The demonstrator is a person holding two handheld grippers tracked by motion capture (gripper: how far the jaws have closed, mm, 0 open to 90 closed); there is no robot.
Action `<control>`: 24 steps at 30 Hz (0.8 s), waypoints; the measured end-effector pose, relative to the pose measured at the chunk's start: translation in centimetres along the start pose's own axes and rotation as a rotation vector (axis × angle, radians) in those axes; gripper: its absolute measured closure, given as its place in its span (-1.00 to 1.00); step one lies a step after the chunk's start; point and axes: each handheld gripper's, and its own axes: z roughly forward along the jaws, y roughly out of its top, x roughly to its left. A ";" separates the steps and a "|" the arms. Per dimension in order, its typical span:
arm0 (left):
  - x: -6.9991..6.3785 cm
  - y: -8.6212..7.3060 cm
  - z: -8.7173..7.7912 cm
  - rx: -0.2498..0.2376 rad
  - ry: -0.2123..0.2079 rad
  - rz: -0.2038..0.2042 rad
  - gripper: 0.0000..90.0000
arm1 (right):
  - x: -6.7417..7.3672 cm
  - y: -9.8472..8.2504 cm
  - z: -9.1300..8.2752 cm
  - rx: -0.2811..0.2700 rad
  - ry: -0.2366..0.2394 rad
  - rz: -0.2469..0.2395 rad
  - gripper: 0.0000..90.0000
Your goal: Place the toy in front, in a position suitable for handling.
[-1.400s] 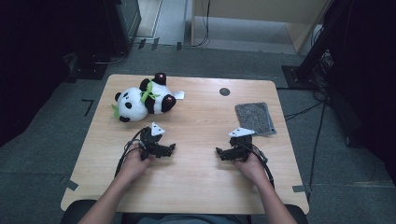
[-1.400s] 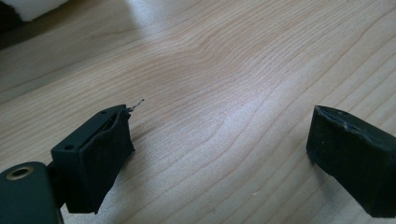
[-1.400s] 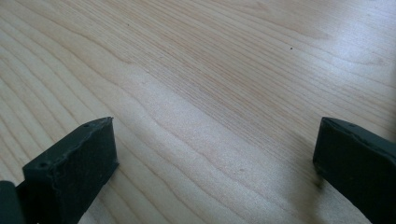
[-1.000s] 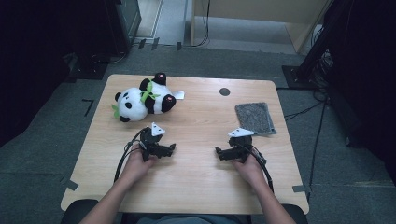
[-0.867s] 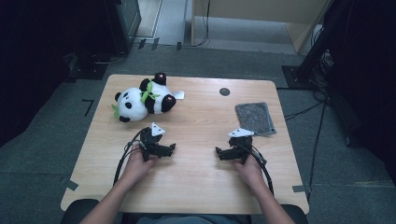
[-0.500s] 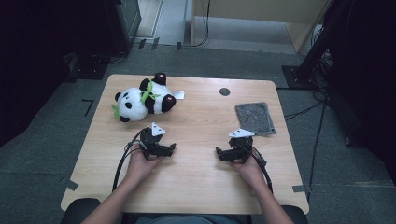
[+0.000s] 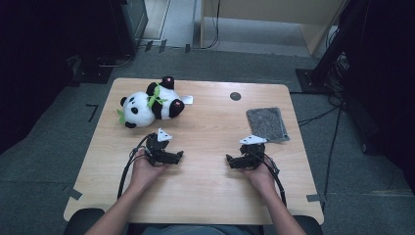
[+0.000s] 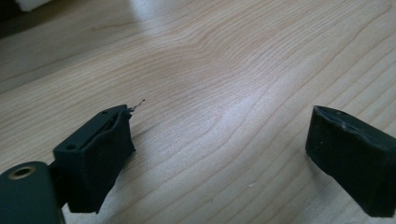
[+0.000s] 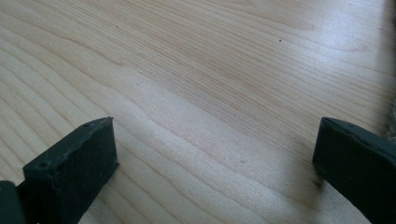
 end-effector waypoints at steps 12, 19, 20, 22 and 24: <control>1.1 0.7 -1.4 -0.021 -0.051 -0.017 -0.68 | 0.0 0.3 -0.2 0.009 -0.022 0.028 -0.79; 2.0 1.1 -2.4 -0.022 -0.094 -0.035 -0.64 | -0.1 0.8 -0.4 -0.001 0.013 0.070 -0.70; 2.0 1.2 -2.5 -0.022 -0.097 -0.031 -0.64 | -0.1 1.0 -0.4 -0.003 0.017 0.071 -0.70; 2.1 1.5 -2.8 -0.029 -0.098 -0.025 -0.64 | 0.0 1.3 -0.5 -0.007 0.015 0.050 -0.70; 2.2 1.6 -3.0 -0.038 -0.106 -0.023 -0.58 | -0.2 1.5 -0.5 -0.011 0.002 0.023 -0.69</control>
